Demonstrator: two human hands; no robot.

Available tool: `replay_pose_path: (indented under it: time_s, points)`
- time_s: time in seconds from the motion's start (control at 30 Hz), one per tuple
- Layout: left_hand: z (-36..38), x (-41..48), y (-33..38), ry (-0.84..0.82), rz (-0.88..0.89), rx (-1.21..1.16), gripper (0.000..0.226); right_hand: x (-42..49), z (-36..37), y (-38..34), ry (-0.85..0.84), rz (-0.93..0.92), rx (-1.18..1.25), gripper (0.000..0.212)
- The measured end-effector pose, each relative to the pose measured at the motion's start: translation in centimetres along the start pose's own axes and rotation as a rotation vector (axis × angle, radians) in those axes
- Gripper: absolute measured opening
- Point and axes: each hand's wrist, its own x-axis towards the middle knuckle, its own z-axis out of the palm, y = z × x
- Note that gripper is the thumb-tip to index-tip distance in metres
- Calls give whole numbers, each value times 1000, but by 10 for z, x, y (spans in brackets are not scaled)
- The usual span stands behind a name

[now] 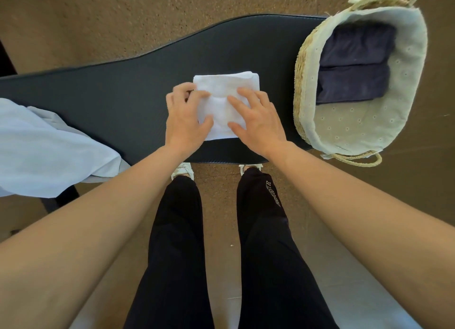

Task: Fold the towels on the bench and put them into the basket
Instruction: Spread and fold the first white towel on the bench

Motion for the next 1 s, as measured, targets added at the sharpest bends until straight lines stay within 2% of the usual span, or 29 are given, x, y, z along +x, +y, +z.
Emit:
replay_pose_path:
  time_s: [0.13, 0.23, 0.37, 0.47, 0.53, 0.6, 0.67, 0.77, 0.83, 0.93, 1.0]
  points:
    - [5, -8, 15, -65, -463, -395, 72, 11, -5, -2, -48, 17, -88, 82]
    - [11, -11, 24, -100, -608, -529, 63, 21, -8, -5, -83, 42, -152, 96]
    - [12, -10, 35, -69, -515, -472, 54, 30, -9, -4, -120, 104, -201, 108]
    - [14, -14, 50, -75, -369, -438, 56, 29, -12, 0, -132, 216, -96, 112]
    - [17, -15, 58, -120, -284, -457, 51, 26, -15, 4, -140, 290, 157, 93]
    - [20, -14, 64, -167, -259, -485, 39, 24, -15, 12, -151, 399, 444, 58]
    - [23, -13, 66, -192, -229, -476, 35, 22, -14, 20, -160, 392, 518, 49]
    - [29, -7, 68, -179, -198, -374, 35, 13, -18, 31, -185, 253, 588, 69]
    - [36, -2, 70, -107, -228, -282, 43, 4, -20, 36, -176, 221, 697, 88]
    - [46, 7, 76, -30, -366, -281, 69, -7, -21, 36, -153, 289, 845, 99]
    - [50, 14, 80, -78, -453, -327, 81, -14, -22, 35, -161, 362, 960, 99]
